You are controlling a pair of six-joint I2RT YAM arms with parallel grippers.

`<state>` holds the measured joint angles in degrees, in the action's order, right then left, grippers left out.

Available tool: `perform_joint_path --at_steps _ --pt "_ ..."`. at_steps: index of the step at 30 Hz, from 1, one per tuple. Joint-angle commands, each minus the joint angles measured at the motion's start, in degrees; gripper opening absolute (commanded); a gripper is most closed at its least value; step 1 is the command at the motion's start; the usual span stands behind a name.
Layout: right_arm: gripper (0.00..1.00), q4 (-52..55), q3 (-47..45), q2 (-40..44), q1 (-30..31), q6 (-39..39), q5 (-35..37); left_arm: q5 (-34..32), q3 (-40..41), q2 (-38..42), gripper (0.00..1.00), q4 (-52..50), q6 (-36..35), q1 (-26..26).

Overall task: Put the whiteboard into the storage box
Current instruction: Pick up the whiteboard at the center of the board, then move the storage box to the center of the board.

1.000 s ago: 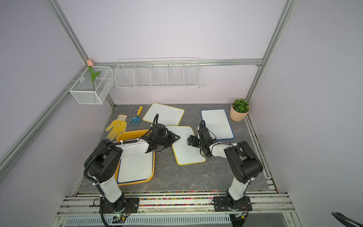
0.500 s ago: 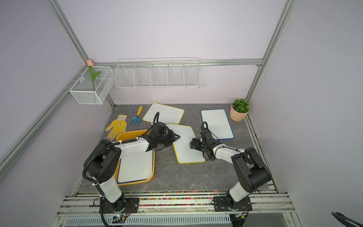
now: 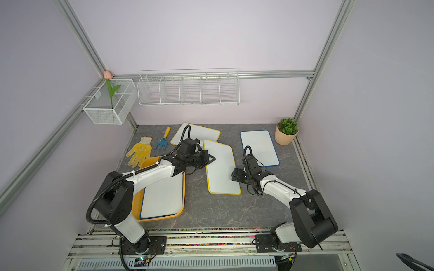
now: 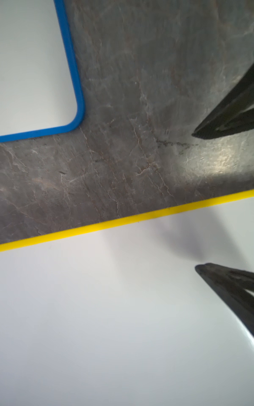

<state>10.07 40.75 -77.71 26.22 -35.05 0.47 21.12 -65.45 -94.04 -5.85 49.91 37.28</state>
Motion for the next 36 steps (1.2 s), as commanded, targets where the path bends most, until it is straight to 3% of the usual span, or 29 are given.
perform_joint_path --at_steps 1,7,10,16,20,27,36 --pt "0.9 2.8 -0.9 4.0 -0.1 0.5 2.0 1.4 -4.3 6.6 0.0 -4.5 -6.2 -1.1" --pt "0.9 5.1 0.9 8.1 4.4 -0.3 6.2 1.7 -4.9 17.3 0.0 -17.2 -9.0 -8.1" --pt "0.9 5.4 3.1 7.2 10.1 -2.0 9.5 0.6 -4.2 23.6 0.0 -22.7 -10.3 -12.3" --pt "0.9 4.2 9.2 -1.5 24.6 -8.8 17.1 2.6 -2.8 35.3 0.0 -33.0 -10.8 -26.9" --pt "0.9 4.4 18.0 -11.6 33.7 -11.9 21.6 0.8 -3.1 39.8 0.0 -38.9 -12.9 -35.0" --pt "0.9 6.0 33.4 -30.0 39.0 -12.5 19.2 -9.9 -5.3 40.2 0.0 -46.1 -15.8 -35.9" --pt "0.9 10.2 42.3 -39.6 39.2 -10.5 18.7 -17.6 -8.6 39.0 0.0 -49.5 -19.1 -36.5"
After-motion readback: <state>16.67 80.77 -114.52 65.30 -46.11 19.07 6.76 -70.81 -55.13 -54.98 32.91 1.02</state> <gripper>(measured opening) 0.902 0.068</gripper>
